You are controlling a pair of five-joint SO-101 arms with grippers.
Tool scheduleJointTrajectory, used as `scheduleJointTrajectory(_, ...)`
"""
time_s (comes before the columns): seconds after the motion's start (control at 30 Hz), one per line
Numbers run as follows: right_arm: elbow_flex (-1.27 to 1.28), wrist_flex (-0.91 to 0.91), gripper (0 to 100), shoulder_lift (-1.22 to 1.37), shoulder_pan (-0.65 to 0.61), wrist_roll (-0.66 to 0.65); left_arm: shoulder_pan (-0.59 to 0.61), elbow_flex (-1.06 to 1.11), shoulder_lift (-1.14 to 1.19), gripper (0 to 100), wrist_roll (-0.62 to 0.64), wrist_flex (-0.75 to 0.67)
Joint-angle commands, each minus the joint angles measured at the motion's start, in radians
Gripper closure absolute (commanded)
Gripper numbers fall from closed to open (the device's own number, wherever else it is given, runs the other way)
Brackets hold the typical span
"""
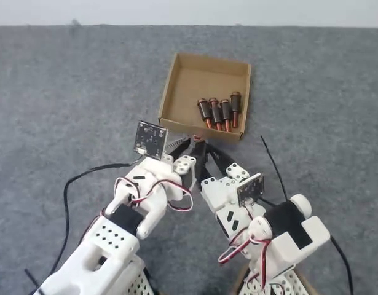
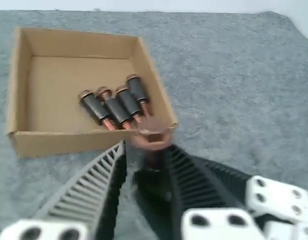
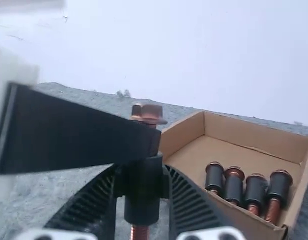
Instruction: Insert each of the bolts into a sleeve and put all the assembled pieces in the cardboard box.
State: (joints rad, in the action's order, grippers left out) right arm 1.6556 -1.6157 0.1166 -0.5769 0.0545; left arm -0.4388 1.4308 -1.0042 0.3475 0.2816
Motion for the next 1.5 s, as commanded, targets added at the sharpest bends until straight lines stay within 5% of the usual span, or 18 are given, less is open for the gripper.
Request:
scheduleJointTrajectory(0.0, 0.012, -0.035, 99.2, -0.01, 0.022, 0.006, -0.006, 0.001, -0.008, 82, -0.003, 0.026)
scheduleJointTrajectory(0.27, 0.012, -0.033, 99.2, -0.01, 0.022, 0.005, -0.012, -0.001, -0.046, 82, -0.003, 0.031)
scheduleJointTrajectory(0.6, 0.012, -0.031, 99.2, -0.01, 0.022, 0.005, -0.012, 0.012, -0.543, 82, -0.002, 0.365)
scheduleJointTrajectory(0.9, 0.012, -0.03, 99.2, -0.005, 0.022, 0.005, 0.003, 0.173, -0.816, 82, -0.008, 0.385)
scheduleJointTrajectory(1.13, 0.012, -0.03, 99.2, -0.004, 0.044, 0.005, 0.206, 0.185, -0.816, 83, -0.005, 0.385)
scheduleJointTrajectory(1.3, 0.012, -0.03, 99.2, -0.007, 0.053, 0.005, 0.333, 0.251, -0.816, 98, -0.009, 0.387)
scheduleJointTrajectory(1.47, 0.012, -0.033, 99.2, -0.005, 0.051, 0.006, 0.459, 0.254, -0.816, 98, -0.011, 0.512)
